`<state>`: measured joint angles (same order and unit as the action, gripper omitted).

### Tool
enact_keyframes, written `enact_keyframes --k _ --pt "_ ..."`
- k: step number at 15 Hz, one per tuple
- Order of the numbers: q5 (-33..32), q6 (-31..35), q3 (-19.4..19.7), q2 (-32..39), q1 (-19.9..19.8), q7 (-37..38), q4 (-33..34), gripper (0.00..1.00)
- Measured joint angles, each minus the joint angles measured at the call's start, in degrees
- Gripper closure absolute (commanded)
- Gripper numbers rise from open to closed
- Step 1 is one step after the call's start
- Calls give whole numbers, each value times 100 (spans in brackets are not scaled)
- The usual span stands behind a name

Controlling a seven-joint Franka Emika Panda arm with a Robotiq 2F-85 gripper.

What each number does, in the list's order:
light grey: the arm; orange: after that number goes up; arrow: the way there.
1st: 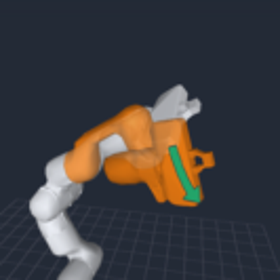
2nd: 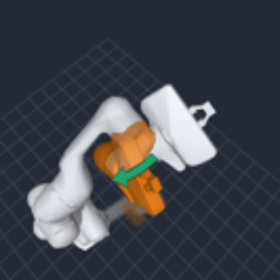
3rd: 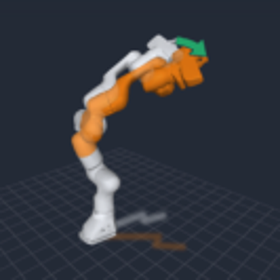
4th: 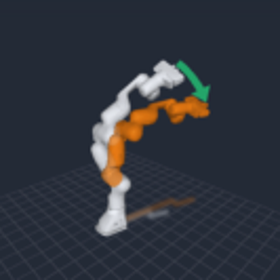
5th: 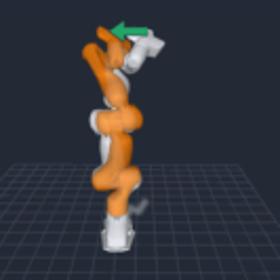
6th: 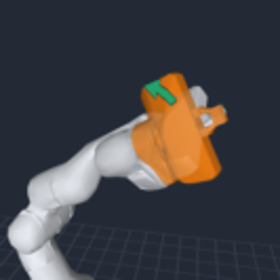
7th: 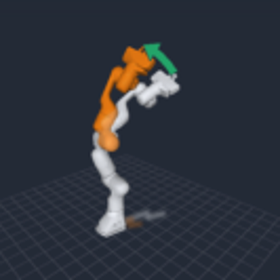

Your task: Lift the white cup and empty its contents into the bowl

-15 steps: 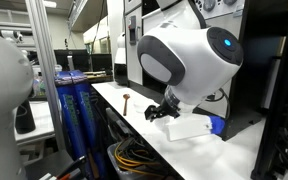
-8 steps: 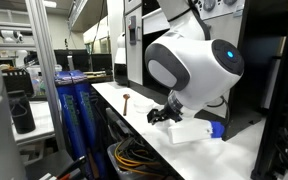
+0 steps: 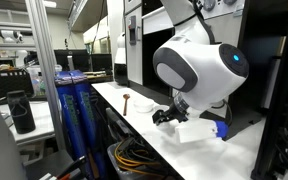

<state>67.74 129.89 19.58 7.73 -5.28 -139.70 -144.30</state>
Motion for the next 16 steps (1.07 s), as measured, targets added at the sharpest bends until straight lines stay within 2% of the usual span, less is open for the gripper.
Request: enact_keyframes --k 4,10,11,12,14,16 --pt "-53 0 -210 -5 -178 0 30 0" --pt "-253 16 -296 -34 -266 0 -8 0" --pt "-300 27 -305 -58 -266 2 -22 4" --pt "-349 40 -319 -96 -266 17 -43 26" --pt "-418 70 -351 -200 -266 62 -98 31" --pt "-439 95 -380 -324 -266 82 -170 47"
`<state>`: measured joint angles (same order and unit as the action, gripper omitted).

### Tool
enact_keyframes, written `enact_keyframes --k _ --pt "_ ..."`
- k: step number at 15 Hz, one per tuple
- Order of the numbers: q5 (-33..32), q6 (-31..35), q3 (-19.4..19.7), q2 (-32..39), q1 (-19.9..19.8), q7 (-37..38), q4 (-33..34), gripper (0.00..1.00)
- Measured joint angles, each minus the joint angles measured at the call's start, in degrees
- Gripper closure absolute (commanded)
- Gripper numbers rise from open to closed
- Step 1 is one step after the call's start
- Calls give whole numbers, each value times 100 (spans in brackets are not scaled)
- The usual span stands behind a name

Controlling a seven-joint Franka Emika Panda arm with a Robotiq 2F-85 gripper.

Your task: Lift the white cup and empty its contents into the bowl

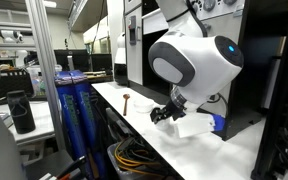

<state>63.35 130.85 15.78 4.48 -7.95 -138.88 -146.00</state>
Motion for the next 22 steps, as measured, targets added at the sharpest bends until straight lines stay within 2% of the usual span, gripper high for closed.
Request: enact_keyframes --k 7,8,16,22 --pt "-1 96 -55 -308 0 6 -244 95" --pt "0 121 -56 -328 0 6 -273 98" --pt "0 334 -57 -484 0 50 -472 98" --pt "-240 609 -86 -820 0 445 -597 98"
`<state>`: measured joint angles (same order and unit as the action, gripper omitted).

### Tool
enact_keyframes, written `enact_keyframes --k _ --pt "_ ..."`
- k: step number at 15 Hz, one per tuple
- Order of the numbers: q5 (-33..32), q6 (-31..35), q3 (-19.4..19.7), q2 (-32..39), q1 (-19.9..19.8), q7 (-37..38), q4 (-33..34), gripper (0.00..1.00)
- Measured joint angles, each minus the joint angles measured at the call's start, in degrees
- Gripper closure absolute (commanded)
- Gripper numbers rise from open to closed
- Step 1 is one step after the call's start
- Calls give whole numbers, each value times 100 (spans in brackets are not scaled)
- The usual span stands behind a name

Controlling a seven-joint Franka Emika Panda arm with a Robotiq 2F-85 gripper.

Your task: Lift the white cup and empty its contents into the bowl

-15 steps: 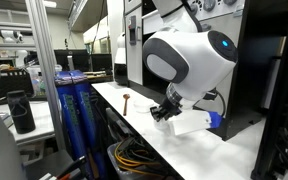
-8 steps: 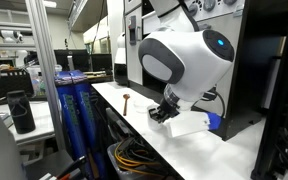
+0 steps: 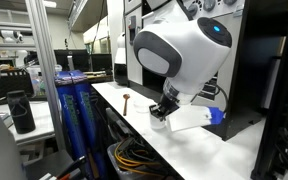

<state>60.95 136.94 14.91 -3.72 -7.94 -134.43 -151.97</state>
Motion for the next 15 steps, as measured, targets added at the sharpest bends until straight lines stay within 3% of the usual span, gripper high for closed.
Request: enact_keyframes --k 8,15 --pt "-993 642 -544 -750 77 1308 -32 98" --pt "-2692 988 -938 -1156 384 3199 32 98"
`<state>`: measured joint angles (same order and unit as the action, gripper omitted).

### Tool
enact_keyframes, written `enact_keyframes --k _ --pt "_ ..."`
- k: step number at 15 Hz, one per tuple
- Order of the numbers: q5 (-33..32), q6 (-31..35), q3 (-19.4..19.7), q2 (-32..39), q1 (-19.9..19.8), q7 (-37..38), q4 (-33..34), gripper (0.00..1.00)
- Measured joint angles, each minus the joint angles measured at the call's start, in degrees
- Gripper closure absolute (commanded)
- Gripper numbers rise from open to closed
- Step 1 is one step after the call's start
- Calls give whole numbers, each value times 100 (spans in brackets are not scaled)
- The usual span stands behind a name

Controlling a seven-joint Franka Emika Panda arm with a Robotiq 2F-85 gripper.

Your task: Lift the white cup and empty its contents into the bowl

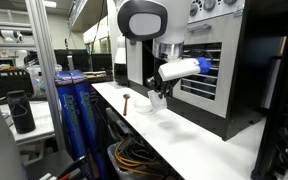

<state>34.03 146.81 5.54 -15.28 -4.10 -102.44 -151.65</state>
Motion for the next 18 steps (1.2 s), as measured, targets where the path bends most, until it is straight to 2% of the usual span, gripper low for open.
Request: enact_keyframes --k 4,10,14,15,18 --pt "-990 -2 -14 -40 199 947 170 98" --pt "-1999 -63 -13 -37 405 1866 440 98" --pt "-2378 -160 -13 -23 476 2226 587 98" --pt "-2392 -224 -13 -22 506 2254 617 91" --pt "-2393 -389 -13 -22 583 2308 676 91"
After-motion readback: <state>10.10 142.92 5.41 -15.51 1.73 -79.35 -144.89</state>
